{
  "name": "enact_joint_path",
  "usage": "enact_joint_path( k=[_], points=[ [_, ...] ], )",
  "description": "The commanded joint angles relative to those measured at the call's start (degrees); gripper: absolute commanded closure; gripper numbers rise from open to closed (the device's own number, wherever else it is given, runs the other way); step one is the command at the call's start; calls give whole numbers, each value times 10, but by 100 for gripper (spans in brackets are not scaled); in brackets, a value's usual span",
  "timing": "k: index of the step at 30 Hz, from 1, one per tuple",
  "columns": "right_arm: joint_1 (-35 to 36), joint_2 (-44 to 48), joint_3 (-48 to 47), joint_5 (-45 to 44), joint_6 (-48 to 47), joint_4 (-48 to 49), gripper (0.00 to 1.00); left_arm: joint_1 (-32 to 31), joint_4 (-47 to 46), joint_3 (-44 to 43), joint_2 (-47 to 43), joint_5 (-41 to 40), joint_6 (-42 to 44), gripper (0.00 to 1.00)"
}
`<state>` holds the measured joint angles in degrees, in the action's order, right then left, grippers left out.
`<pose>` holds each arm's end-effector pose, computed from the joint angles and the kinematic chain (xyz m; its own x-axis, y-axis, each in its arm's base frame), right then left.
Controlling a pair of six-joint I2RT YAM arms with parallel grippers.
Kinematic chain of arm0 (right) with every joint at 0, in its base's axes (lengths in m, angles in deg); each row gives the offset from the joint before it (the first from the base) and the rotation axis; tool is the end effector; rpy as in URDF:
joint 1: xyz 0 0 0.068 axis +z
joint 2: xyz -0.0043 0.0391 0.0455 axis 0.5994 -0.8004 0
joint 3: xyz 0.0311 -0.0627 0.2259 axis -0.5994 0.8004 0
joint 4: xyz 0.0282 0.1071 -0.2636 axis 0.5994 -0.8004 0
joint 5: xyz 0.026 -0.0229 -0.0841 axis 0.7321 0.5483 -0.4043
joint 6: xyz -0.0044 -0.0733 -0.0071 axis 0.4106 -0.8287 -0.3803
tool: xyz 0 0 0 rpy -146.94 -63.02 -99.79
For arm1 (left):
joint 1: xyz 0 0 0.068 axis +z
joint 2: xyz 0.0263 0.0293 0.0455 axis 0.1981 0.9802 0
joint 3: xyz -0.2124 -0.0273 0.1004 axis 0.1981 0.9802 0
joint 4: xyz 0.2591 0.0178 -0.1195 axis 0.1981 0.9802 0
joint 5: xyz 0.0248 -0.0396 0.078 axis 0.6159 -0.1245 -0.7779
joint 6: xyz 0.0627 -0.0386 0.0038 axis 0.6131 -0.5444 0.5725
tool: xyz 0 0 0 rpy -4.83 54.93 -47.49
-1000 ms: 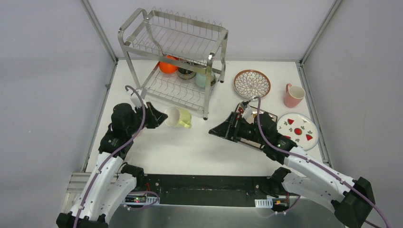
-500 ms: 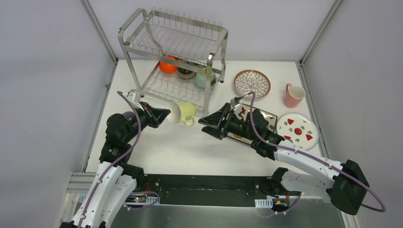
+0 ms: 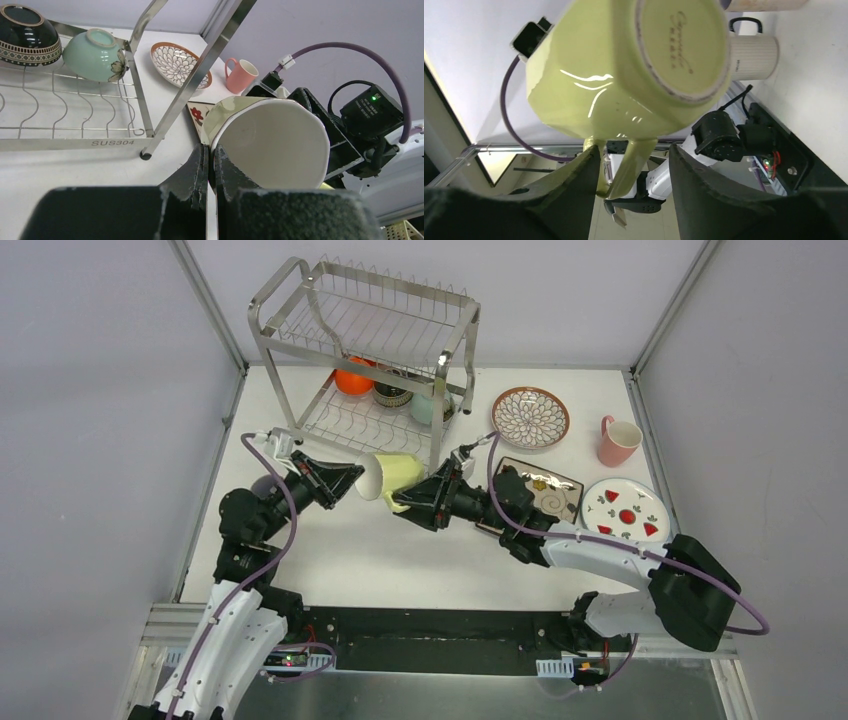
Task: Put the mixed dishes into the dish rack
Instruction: Turn the cup upside down in the dish rack.
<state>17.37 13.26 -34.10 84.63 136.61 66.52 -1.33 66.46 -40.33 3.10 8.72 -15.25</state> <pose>0.1829 0.2882 0.2158 -0.9578 0.2855 -0.0342 -0.0329 0.0092 0.9994 0.2057 -0.0811 0.3023 -0.2962 -0.4506 -0.8421 0.6652 0.5354 -0.5204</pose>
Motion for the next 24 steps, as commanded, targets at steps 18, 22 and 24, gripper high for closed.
enact_joint_path(
  k=[18,22,24],
  points=[
    [25,25,-30,3,-4,132,42,-4,-226,40,-12,15,-65,100],
    [28,16,-39,7,-9,163,43,-4,-248,42,2,16,-78,100],
    [28,12,-43,7,-15,173,46,-4,-256,41,8,18,-81,100]
  ],
)
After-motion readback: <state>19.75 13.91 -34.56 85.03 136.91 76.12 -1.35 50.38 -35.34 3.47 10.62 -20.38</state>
